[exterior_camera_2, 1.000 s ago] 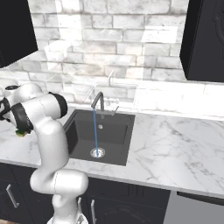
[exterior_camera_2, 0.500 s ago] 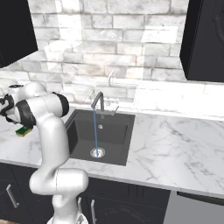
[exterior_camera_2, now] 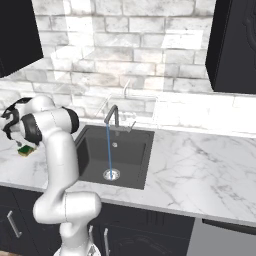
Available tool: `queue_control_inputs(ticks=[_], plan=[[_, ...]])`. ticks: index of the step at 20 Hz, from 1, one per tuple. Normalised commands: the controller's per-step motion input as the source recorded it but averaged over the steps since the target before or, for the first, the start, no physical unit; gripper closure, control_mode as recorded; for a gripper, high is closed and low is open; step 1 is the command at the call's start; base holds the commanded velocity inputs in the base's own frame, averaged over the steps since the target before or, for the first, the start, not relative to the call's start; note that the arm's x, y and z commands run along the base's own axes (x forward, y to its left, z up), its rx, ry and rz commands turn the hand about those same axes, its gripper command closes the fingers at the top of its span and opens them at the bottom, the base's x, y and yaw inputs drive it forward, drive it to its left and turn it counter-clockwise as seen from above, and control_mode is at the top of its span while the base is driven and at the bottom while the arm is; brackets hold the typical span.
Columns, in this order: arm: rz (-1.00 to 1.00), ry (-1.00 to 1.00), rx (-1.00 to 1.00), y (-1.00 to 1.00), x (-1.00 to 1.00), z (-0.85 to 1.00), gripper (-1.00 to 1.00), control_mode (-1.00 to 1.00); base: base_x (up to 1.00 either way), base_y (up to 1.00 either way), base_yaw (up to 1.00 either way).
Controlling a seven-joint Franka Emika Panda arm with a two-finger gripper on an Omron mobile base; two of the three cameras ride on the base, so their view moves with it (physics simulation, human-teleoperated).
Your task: Soak the sponge with water for a few seconds and then drop it inside the sink.
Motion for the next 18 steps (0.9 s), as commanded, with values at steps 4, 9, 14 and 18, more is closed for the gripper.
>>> queue_control_inputs(ticks=[4, 9, 14, 18], plan=[[0.0, 0.04, 0.0, 0.0, 0.07, -0.17, -1.0, -1.0, 0.0, 0.0, 0.0], [0.0, 0.01, 0.0, 0.0, 0.09, -0.11, -1.0, -1.0, 0.0, 0.0, 0.0], [0.0, 0.03, 0.0, 0.0, 0.07, -0.12, -1.0, -1.0, 0.0, 0.0, 0.0], [0.0, 0.06, 0.0, 0.0, 0.03, -0.19, -1.0, -1.0, 0.0, 0.0, 0.0]])
